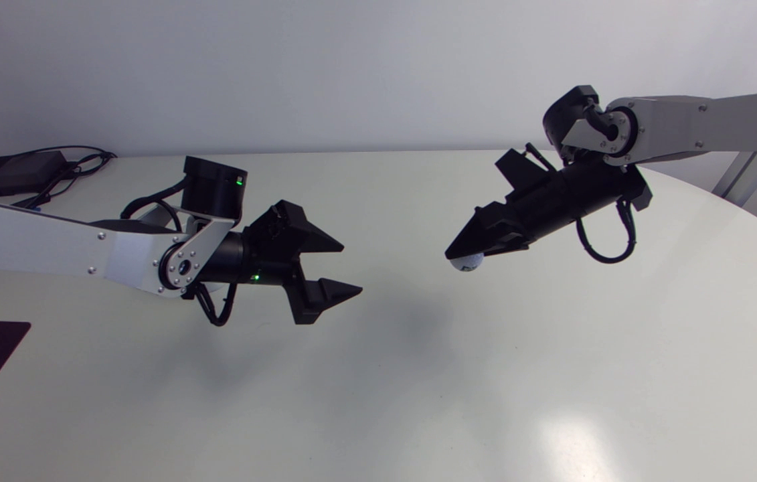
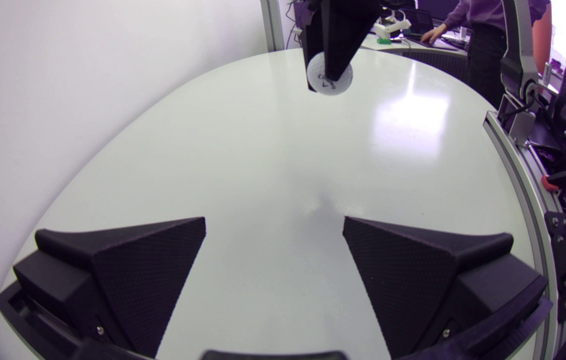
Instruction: Pick up the white golf ball from the table and place it into the cup.
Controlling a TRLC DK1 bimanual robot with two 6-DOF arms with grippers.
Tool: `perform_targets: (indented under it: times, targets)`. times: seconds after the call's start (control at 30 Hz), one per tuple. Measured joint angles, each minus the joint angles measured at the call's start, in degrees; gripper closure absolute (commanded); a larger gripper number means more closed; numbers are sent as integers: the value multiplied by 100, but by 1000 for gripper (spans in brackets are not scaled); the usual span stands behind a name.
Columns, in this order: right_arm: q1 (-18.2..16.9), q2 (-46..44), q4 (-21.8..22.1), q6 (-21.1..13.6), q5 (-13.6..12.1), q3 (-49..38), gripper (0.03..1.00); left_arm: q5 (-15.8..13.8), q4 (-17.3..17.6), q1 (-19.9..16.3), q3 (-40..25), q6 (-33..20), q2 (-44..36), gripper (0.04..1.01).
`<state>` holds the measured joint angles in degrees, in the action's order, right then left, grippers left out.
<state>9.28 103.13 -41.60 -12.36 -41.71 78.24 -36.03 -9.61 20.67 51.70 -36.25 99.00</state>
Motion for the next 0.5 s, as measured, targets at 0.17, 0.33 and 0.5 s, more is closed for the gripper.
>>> perform_targets:
  times: [0.17, 0.33, 0.5]
  targets:
    - [323, 131, 363, 273, -11, 37, 608, -2, -227, 238, 87, 299, 98, 70]
    - [595, 240, 658, 520, -9, 48, 608, -9, -332, 365, 87, 514, 98, 70]
    - [754, 310, 837, 658, 9, 52, 608, -114, -422, 376, 87, 658, 162, 70]
